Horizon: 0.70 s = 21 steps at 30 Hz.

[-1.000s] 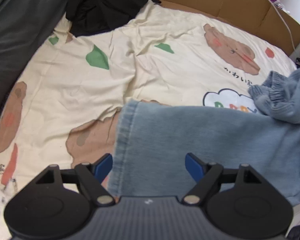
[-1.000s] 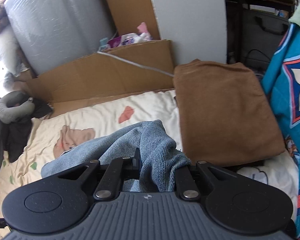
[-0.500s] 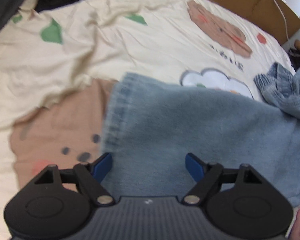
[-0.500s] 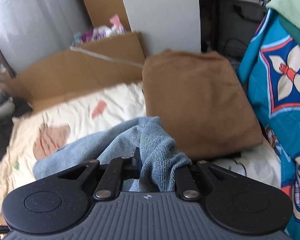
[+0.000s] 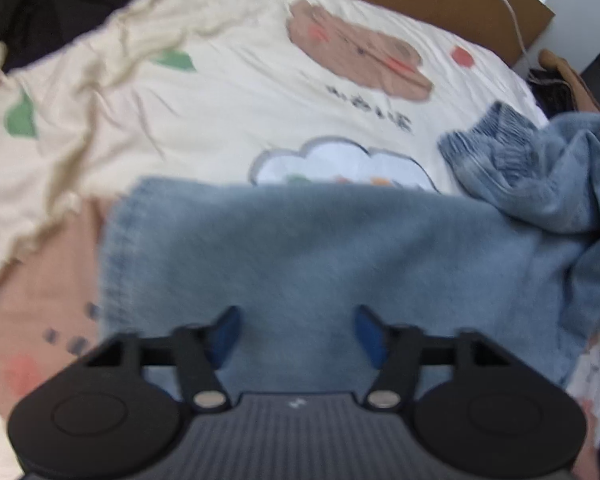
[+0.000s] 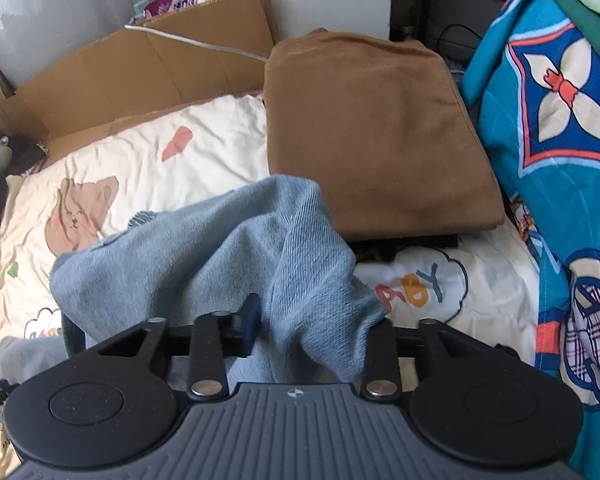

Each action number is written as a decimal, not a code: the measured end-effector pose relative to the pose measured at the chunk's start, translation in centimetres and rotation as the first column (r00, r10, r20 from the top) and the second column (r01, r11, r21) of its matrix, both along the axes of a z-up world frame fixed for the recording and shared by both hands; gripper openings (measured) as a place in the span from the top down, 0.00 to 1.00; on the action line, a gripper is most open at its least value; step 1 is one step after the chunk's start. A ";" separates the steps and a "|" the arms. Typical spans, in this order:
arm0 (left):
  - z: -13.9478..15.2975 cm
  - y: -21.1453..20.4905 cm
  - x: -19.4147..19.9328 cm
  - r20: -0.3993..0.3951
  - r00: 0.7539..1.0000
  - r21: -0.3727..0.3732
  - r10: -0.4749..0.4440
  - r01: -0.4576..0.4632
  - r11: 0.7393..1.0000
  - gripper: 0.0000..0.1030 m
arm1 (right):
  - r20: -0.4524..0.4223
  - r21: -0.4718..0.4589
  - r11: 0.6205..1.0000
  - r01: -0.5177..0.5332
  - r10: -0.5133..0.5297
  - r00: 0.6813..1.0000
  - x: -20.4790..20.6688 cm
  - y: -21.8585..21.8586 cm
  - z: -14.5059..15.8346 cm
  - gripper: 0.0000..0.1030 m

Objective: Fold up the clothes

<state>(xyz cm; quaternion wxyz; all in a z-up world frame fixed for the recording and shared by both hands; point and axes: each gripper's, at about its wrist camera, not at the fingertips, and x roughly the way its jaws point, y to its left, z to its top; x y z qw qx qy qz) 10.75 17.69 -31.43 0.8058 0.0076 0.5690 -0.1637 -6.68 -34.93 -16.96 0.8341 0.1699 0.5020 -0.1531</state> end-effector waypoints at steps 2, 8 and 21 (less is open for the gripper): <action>0.1 0.7 0.4 0.014 1.000 0.039 0.006 -0.007 0.999 0.24 | -0.013 0.008 1.000 0.008 -0.008 1.000 -0.3 -0.2 -0.1 0.56; -0.7 3.8 0.9 0.007 0.999 0.134 0.049 -0.049 0.990 0.17 | -0.088 0.012 1.000 0.022 -0.021 0.996 -1.2 -0.5 -0.7 0.49; -2.1 6.2 -0.4 -0.052 0.993 0.105 0.108 -0.102 0.989 0.48 | -0.280 0.089 0.995 0.052 -0.025 0.960 -3.1 -0.7 -2.7 0.39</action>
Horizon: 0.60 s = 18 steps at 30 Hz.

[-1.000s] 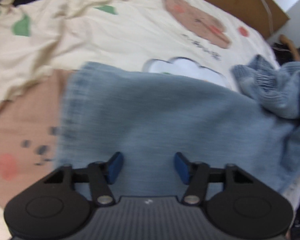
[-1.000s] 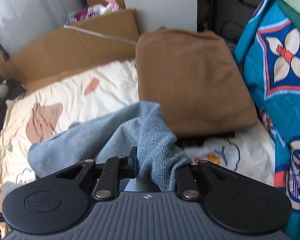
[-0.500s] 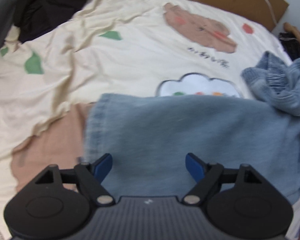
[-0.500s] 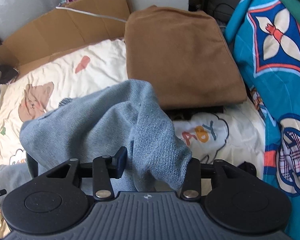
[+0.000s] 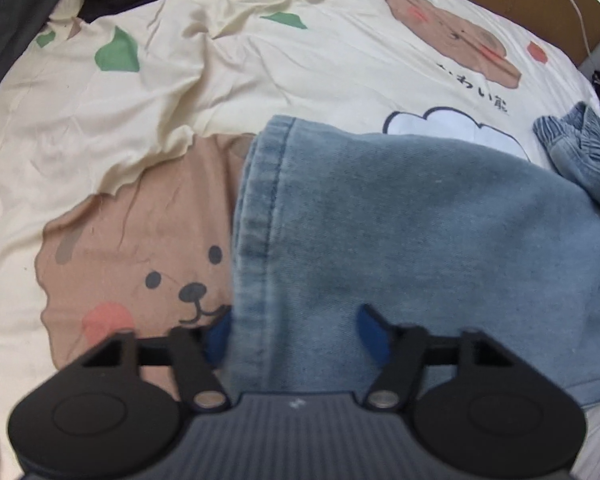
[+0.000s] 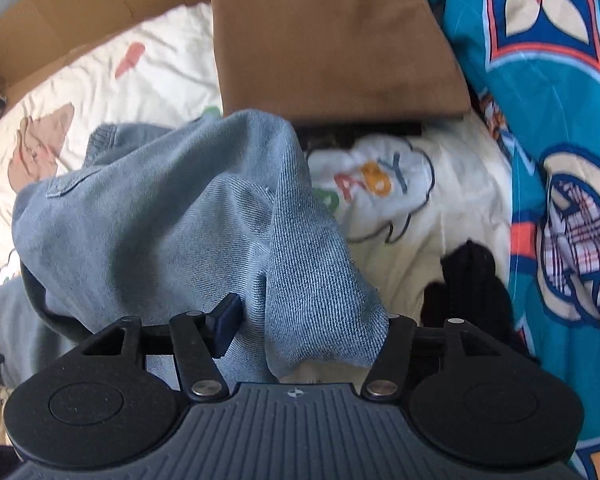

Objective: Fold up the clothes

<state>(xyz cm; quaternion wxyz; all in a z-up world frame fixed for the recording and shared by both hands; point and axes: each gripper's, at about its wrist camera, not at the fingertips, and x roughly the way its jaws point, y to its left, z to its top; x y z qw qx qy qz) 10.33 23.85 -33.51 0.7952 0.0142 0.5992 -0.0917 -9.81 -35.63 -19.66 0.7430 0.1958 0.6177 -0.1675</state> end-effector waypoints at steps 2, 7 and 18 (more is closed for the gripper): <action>0.5 0.1 0.1 -0.004 1.000 -0.010 -0.003 0.003 1.000 0.69 | -0.020 0.024 1.000 -0.002 0.003 1.000 -0.3 0.1 -0.1 0.39; 1.7 0.3 0.0 -0.012 1.000 -0.083 0.017 -0.018 0.996 0.80 | -0.038 0.076 0.997 -0.005 0.007 0.999 -1.0 0.3 0.0 0.38; 3.7 -8.6 -1.8 -0.044 0.991 -0.343 -0.127 0.104 0.934 0.81 | -0.080 0.065 0.998 0.014 -0.009 0.997 -2.5 -0.5 1.1 0.12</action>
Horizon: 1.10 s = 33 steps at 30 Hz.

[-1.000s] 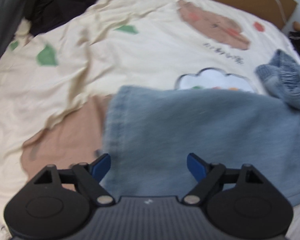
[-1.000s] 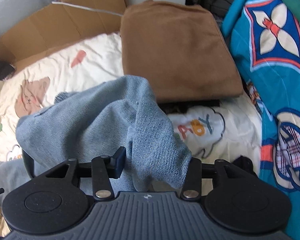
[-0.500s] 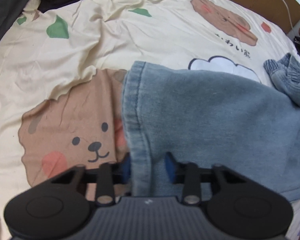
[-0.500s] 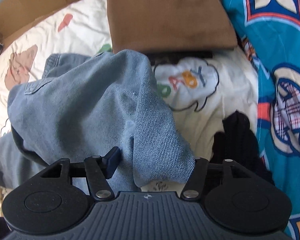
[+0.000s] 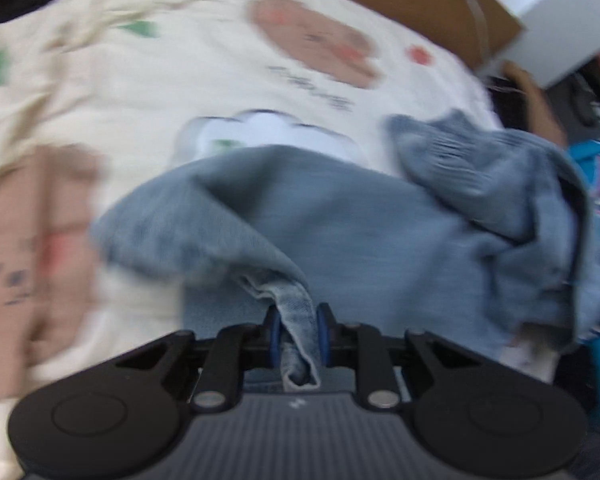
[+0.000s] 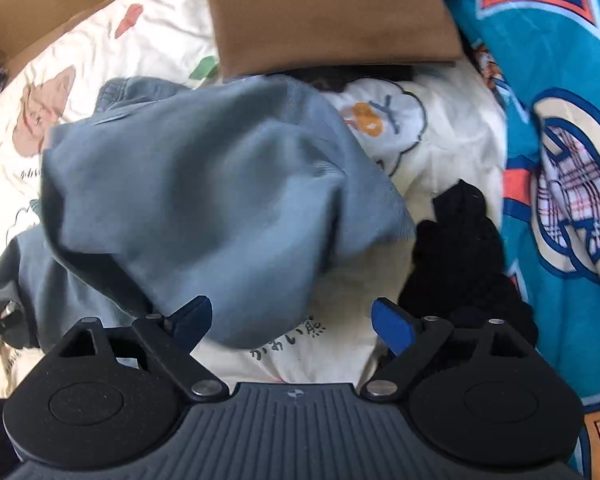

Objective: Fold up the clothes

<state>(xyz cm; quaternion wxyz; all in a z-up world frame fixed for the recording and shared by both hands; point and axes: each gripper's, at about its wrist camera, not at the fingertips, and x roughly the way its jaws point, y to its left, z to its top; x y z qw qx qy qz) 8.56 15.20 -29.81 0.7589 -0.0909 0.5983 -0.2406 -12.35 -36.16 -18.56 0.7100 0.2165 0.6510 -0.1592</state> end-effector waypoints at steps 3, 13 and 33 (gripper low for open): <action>0.9 -3.8 -0.5 0.003 0.997 -0.101 -0.072 0.072 0.992 0.81 | 0.030 -0.017 1.000 -0.014 0.014 0.999 0.1 0.1 0.7 0.12; 1.4 -11.0 0.8 0.036 0.985 -0.181 -0.168 0.171 0.968 0.93 | 0.198 -0.078 0.976 -0.201 0.213 0.957 5.3 2.7 3.7 0.12; 6.1 -10.3 4.0 0.114 0.989 -0.200 -0.089 0.111 0.973 0.80 | 0.038 -0.237 0.645 -0.727 0.754 0.656 16.8 11.4 -0.8 0.23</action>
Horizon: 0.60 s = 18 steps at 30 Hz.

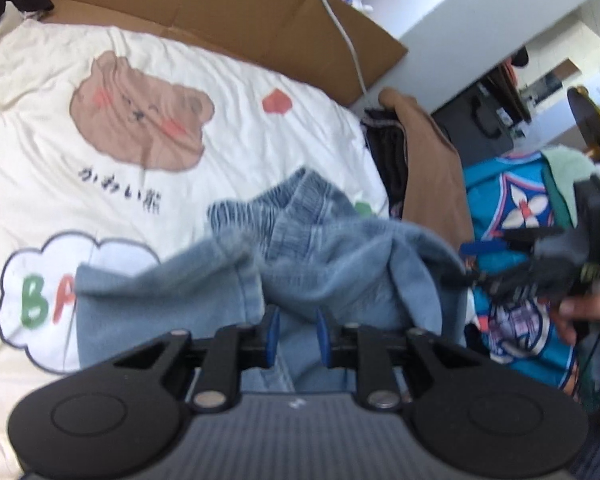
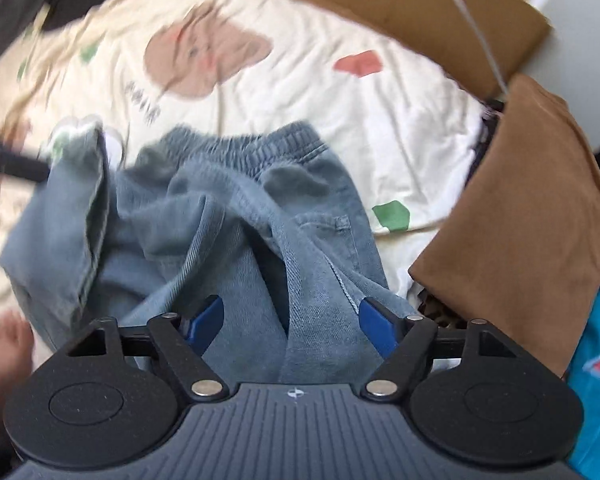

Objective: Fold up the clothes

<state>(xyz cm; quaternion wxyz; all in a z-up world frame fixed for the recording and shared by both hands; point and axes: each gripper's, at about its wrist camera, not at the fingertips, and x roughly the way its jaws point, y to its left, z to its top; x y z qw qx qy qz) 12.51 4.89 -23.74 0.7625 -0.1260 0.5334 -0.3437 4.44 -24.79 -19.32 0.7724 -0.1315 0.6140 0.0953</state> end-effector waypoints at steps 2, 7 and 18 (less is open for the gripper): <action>0.2 -0.6 1.0 0.005 1.000 0.001 0.008 -0.008 1.000 0.80 | -0.015 -0.023 0.999 -0.044 0.044 0.999 0.5 0.1 0.1 0.23; -0.1 -2.5 3.7 0.015 0.998 0.045 0.055 -0.055 0.997 0.70 | -0.023 -0.036 0.995 -0.096 0.095 0.995 1.9 -0.2 0.8 0.28; -5.8 -4.4 9.4 -0.156 0.967 0.161 0.201 -0.176 0.971 0.68 | 0.030 0.010 0.987 -0.160 0.160 0.987 2.5 0.1 -1.0 0.59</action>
